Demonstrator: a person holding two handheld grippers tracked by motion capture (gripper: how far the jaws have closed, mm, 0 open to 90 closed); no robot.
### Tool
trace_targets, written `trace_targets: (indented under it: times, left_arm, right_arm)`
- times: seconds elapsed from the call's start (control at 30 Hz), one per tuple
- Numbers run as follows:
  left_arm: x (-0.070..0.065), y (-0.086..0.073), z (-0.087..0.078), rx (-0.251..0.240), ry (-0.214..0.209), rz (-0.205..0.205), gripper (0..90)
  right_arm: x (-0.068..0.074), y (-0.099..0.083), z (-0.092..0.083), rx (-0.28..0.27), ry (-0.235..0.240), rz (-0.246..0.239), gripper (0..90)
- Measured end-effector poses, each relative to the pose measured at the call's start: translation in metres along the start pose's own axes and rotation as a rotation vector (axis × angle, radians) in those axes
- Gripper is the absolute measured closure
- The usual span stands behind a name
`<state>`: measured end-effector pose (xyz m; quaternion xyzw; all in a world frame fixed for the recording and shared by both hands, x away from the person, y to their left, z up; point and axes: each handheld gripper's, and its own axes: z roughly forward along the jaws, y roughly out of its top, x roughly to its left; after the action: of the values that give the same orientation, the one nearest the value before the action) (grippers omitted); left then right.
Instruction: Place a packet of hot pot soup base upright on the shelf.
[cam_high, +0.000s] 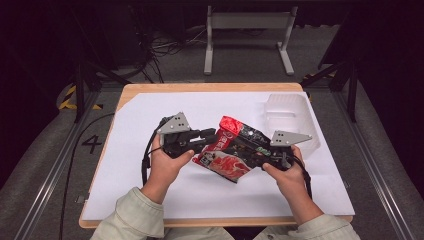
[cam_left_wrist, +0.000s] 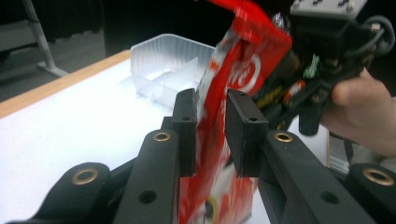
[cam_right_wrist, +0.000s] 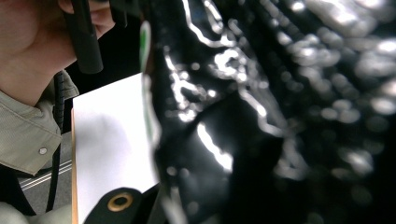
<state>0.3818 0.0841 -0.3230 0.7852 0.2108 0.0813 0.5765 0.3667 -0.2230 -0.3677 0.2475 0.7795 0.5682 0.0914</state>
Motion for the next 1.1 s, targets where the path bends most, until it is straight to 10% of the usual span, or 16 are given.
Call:
trace_targets:
  times: [1.1]
  left_arm:
    - [0.032, -0.028, -0.033, 0.078, 0.136, -0.020, 55.9]
  right_arm:
    - [-0.036, 0.080, -0.067, 0.037, -0.206, -0.102, 84.7]
